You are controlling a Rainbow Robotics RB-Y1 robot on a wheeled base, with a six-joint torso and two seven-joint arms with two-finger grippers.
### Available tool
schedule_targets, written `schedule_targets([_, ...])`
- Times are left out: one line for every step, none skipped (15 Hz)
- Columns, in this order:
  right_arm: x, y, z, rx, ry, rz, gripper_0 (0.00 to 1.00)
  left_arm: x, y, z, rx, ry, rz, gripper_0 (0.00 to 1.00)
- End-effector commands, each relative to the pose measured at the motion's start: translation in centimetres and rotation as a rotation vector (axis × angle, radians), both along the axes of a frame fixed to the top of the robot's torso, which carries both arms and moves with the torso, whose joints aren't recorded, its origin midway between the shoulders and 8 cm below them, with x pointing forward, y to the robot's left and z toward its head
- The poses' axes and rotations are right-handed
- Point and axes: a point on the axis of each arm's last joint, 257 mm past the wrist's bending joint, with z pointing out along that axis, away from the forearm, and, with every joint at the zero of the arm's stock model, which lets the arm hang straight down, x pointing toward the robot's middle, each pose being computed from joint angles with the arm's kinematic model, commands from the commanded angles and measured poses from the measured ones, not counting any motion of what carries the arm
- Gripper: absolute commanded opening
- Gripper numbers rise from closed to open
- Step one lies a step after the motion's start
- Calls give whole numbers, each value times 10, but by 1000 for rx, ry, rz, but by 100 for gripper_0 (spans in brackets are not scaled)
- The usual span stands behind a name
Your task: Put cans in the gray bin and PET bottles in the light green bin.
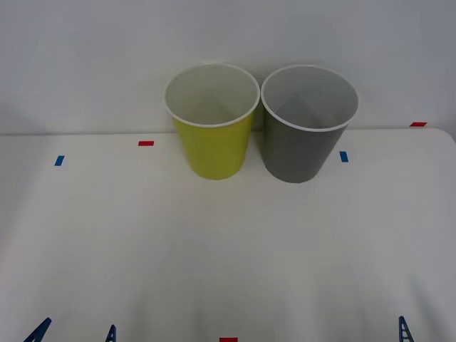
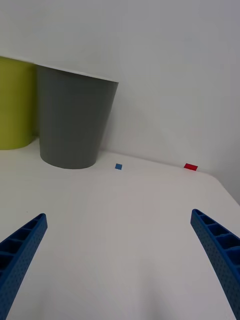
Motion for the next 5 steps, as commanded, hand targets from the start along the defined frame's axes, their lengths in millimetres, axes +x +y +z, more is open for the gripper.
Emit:
schedule_targets([0, 0, 0, 0, 0, 0, 100, 0, 0, 0, 0, 0, 0, 100])
schedule_targets([0, 0, 0, 0, 0, 0, 100, 0, 0, 0, 0, 0, 0, 100])
schedule_targets([0, 0, 0, 0, 0, 0, 100, 0, 0, 0, 0, 0, 0, 100])
schedule_targets([0, 0, 0, 0, 0, 0, 100, 0, 0, 0, 0, 0, 0, 100])
schedule_targets([0, 0, 0, 0, 0, 0, 100, 0, 0, 0, 0, 0, 0, 100])
